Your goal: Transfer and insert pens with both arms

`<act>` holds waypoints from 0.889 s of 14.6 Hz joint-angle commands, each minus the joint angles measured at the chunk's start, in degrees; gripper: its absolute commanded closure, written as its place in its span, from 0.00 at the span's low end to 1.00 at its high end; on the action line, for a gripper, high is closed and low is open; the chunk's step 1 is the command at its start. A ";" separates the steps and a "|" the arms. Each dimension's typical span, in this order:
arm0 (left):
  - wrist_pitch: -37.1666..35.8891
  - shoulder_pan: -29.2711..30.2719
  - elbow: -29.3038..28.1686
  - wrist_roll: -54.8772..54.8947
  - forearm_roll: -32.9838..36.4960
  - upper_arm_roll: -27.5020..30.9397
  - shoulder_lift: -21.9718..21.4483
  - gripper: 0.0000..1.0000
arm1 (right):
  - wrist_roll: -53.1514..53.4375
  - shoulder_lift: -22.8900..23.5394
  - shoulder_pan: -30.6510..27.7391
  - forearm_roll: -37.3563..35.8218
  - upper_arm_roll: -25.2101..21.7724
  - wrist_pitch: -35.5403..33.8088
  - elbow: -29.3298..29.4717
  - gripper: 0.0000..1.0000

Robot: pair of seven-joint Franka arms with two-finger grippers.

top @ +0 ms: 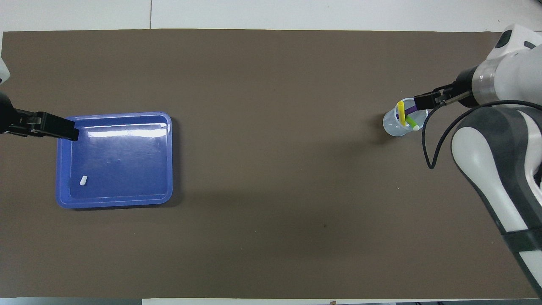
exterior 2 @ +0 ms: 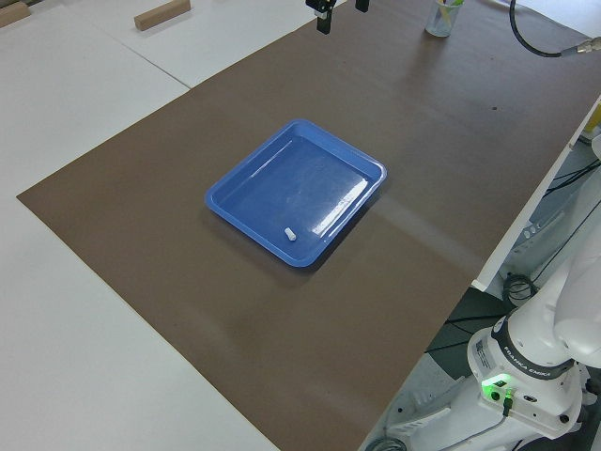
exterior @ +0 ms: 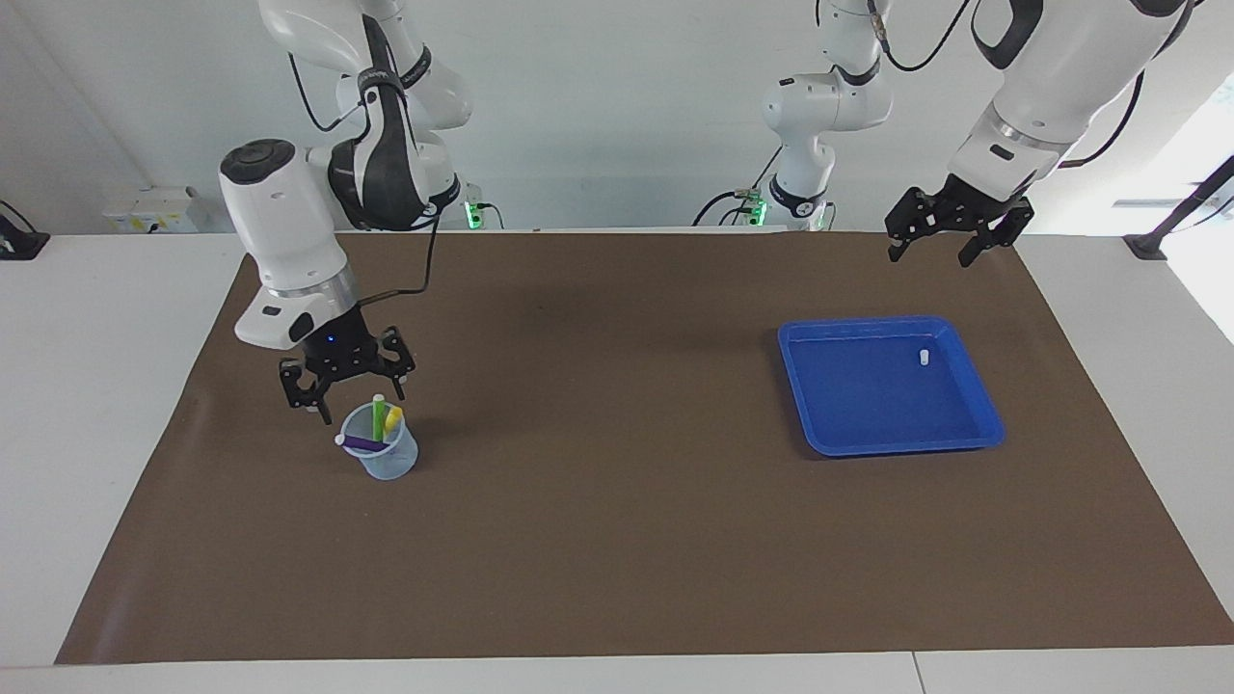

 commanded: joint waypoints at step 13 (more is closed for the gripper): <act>2.04 0.73 -3.67 -0.18 2.02 -2.25 -1.11 0.00 | 19.56 -4.01 -0.80 -0.82 0.61 -26.52 12.51 0.00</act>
